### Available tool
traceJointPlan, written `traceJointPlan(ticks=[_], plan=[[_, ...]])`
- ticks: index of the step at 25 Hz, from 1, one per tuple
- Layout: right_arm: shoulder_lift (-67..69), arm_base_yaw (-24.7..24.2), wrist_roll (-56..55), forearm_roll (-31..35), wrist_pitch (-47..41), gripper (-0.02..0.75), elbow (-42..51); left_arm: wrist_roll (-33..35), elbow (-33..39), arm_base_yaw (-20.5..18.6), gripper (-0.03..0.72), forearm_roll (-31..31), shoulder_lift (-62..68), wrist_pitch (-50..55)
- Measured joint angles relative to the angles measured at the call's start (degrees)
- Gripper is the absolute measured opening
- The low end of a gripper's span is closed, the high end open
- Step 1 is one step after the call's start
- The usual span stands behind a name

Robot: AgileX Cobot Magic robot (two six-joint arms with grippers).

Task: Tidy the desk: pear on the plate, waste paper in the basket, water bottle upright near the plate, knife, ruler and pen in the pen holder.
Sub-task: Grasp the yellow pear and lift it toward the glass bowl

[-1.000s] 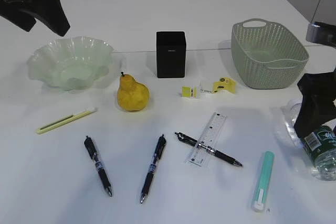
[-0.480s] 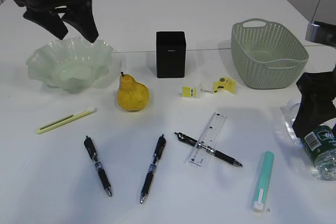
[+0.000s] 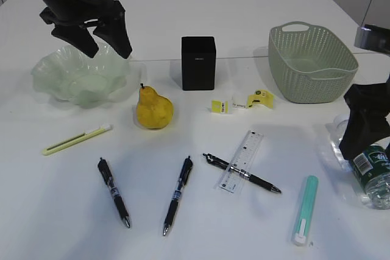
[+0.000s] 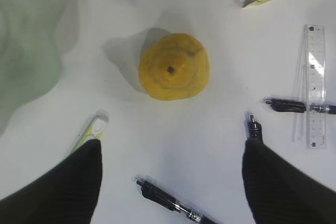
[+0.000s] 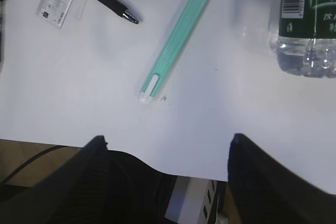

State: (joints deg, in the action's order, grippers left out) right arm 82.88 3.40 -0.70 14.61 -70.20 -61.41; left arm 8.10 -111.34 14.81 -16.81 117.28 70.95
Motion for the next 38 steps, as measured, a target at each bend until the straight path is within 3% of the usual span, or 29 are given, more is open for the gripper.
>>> traceJointPlan(ticks=[16, 27, 38], plan=[[0.0, -0.03, 0.09, 0.57, 0.0, 0.552, 0.0, 2.99, -0.36, 0.0, 0.591, 1.67, 2.54, -0.26], [0.0, -0.03, 0.09, 0.57, 0.45, 0.552, 0.0, 3.98, -10.4, 3.75, 0.656, 0.84, 10.69, -0.16], [0.0, -0.03, 0.09, 0.57, 0.45, 0.552, 0.0, 3.98, -10.89, 4.3, 0.657, 1.68, 15.83, -0.16]])
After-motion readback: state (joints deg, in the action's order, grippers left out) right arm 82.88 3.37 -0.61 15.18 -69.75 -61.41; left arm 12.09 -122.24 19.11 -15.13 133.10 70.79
